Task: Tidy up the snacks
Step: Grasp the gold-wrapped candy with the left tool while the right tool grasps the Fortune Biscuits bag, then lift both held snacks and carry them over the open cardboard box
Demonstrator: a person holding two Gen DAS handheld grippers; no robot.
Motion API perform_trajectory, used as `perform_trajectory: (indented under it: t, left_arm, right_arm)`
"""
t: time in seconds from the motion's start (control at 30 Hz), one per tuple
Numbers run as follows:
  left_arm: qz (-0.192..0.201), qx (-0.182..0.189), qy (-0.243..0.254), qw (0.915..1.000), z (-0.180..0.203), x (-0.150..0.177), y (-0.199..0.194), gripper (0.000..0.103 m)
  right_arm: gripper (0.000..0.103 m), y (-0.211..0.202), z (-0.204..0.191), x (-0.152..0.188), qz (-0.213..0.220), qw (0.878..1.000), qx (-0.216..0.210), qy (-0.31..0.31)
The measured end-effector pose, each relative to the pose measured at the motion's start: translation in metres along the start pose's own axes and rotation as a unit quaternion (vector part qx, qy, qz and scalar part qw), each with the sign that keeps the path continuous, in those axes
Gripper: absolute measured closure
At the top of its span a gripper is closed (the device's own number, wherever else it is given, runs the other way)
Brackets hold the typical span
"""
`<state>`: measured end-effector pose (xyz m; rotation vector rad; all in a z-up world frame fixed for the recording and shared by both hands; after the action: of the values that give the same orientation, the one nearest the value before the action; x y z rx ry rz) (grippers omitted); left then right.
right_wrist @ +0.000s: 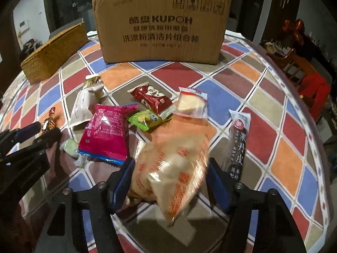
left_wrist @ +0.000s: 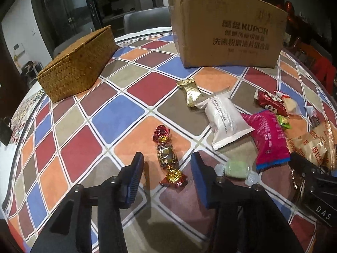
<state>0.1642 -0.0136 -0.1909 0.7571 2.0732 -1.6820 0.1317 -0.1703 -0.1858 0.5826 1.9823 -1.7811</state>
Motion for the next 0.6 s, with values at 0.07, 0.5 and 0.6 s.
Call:
perform_trajectory:
  t: [0.07, 0.5, 0.6]
  left_arm:
    - [0.001, 0.006, -0.001, 1.0, 0.001, -0.001, 0.0, 0.065]
    - [-0.002, 0.037, -0.002, 0.9993, 0.004, -0.001, -0.003, 0.084]
    - [0.003, 0.037, -0.003, 0.9993, 0.002, -0.001, -0.007, 0.084]
  right_arm:
    - [0.043, 0.001, 0.001, -0.001, 0.0, 1.0, -0.008, 0.002]
    - [0.06, -0.005, 0.006, -0.003, 0.011, 0.999, -0.028, 0.018]
    - [0.06, -0.01, 0.005, -0.004, 0.018, 0.999, -0.026, 0.014]
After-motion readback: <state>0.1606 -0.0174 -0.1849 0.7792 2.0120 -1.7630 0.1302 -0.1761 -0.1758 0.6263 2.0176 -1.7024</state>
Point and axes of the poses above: each gripper's, at about its wrist camera, not at the fingertips, and y roughly the way its jaws point, z to its right, x to its underside, the point moved 1 cm from there along y, roughly the way its jaws point, and after that the axes turned 8 degrees about -x, right-handed, at the moved point
